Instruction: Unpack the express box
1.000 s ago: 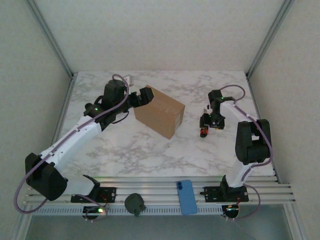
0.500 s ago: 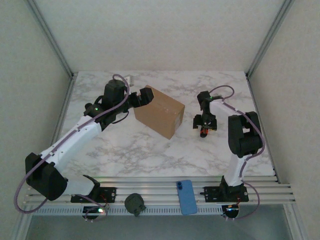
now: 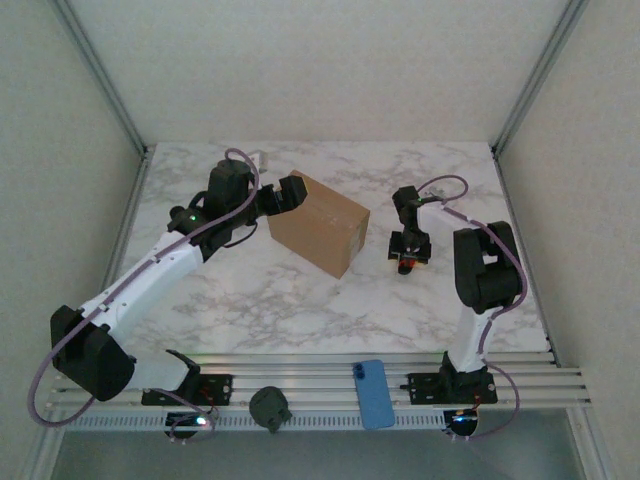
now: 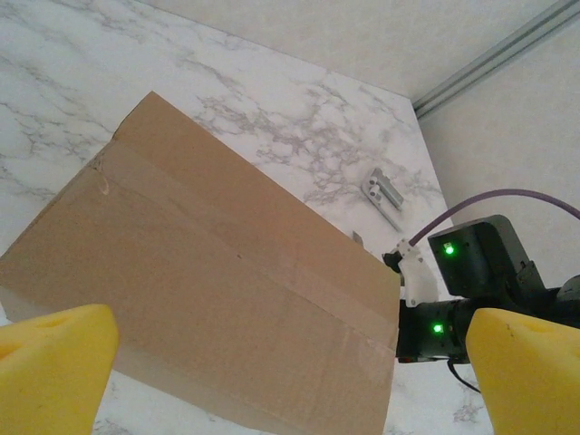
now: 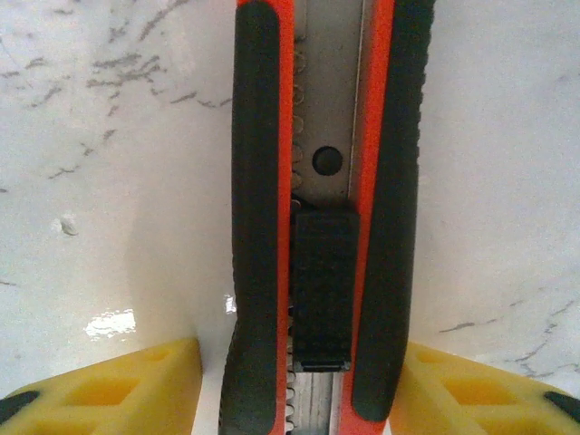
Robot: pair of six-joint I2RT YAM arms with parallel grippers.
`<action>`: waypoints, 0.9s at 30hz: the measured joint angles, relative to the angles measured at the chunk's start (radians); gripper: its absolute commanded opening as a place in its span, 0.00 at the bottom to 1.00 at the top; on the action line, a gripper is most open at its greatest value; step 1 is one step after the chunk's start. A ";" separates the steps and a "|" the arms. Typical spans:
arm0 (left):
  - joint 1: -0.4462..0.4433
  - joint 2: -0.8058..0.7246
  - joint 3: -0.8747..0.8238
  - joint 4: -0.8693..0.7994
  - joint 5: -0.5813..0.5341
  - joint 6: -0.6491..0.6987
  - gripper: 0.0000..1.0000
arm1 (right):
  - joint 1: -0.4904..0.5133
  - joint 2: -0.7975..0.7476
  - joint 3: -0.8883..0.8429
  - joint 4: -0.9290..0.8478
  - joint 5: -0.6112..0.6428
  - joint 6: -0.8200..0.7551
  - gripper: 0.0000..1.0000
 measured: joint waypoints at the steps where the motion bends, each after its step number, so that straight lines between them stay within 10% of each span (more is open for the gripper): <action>1: 0.000 0.000 0.000 0.000 -0.003 0.000 0.98 | 0.000 0.000 0.000 0.001 -0.003 0.002 0.50; 27: -0.017 0.000 0.000 0.008 0.081 0.007 0.99 | -0.031 -0.191 -0.039 0.017 0.026 -0.047 0.31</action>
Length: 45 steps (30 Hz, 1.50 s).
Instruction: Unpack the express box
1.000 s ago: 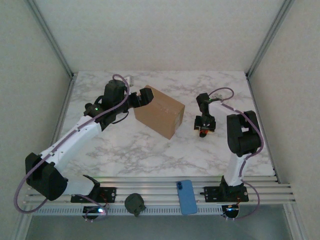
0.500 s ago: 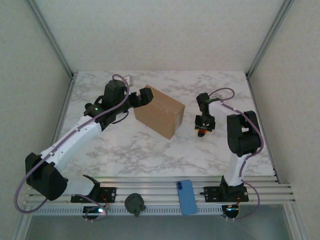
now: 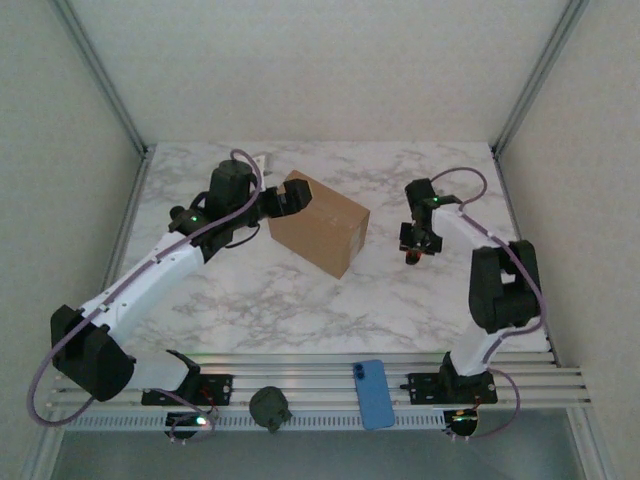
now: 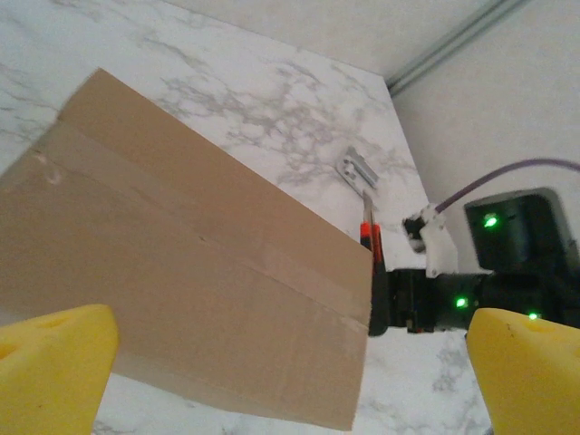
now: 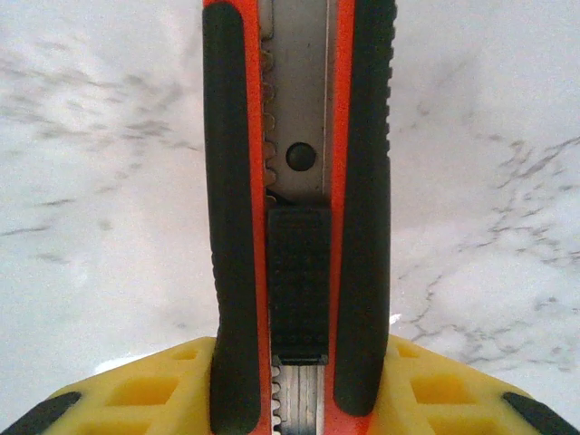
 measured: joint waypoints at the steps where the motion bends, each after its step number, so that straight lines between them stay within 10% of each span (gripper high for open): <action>1: -0.004 0.000 0.000 0.004 0.010 0.000 0.99 | 0.000 -0.025 0.000 0.000 -0.008 -0.013 0.31; 32: -0.212 0.327 0.091 0.346 0.193 -0.155 0.93 | 0.126 -0.409 0.063 -0.106 -0.463 -0.234 0.32; 45: -0.235 0.383 0.118 0.359 0.200 -0.177 0.71 | 0.157 -0.410 0.071 -0.080 -0.533 -0.227 0.32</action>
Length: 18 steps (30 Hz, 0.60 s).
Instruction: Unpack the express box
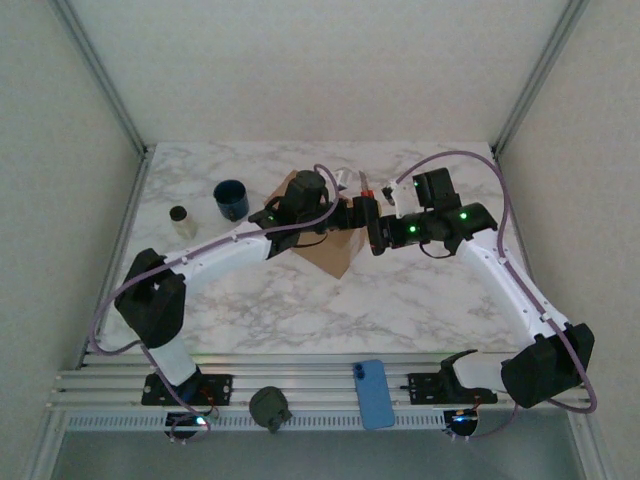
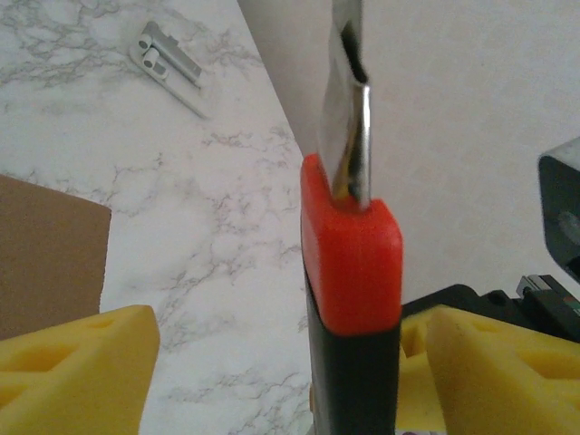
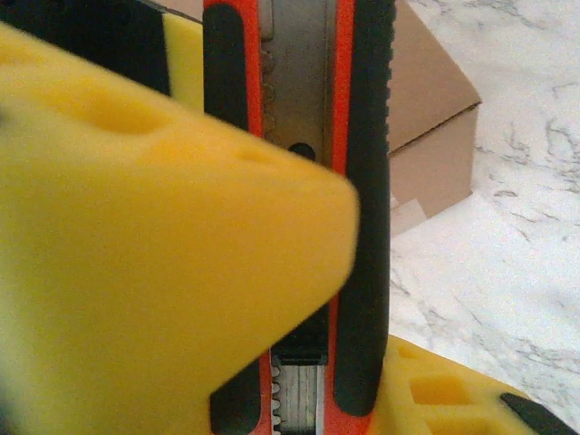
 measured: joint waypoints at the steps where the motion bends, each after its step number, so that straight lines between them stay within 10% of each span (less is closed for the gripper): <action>1: -0.001 0.002 0.001 0.005 0.000 -0.003 0.68 | 0.002 0.000 0.000 0.003 -0.006 0.000 0.33; 18: -0.016 0.010 0.025 0.026 0.016 -0.026 0.00 | 0.011 -0.003 0.001 0.029 -0.014 0.019 0.37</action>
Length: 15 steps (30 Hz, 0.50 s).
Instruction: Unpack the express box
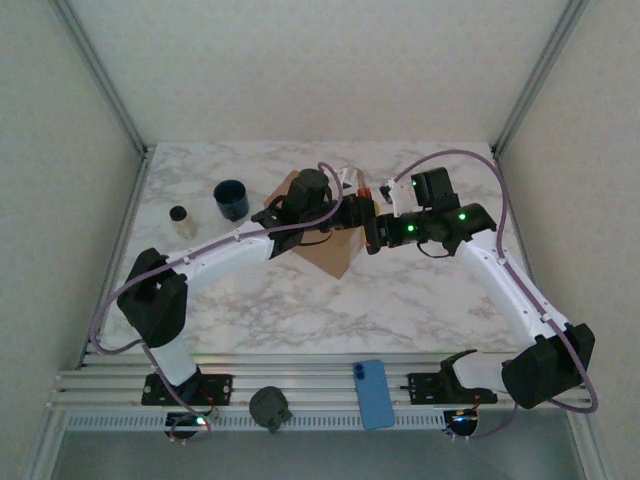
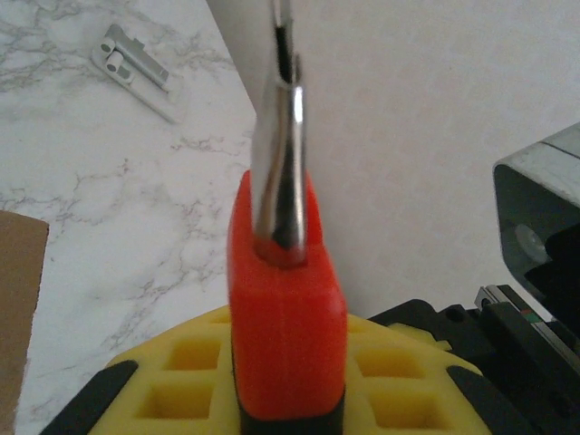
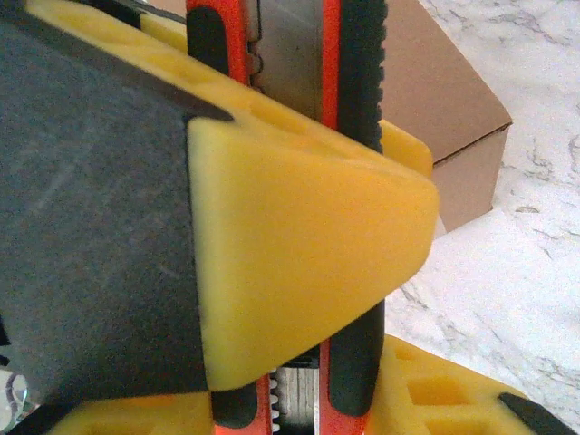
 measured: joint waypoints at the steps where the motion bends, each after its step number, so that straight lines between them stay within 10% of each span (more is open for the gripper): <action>1: 0.000 0.000 0.000 0.000 -0.002 0.000 0.00 | 0.000 0.000 0.000 0.001 0.000 0.000 0.39; 8: 0.002 0.000 0.010 -0.038 -0.023 0.023 0.00 | -0.003 -0.007 -0.002 0.026 -0.020 0.000 0.75; 15: 0.018 -0.003 0.055 -0.067 0.008 0.085 0.00 | -0.177 -0.087 -0.062 0.120 -0.312 -0.024 0.80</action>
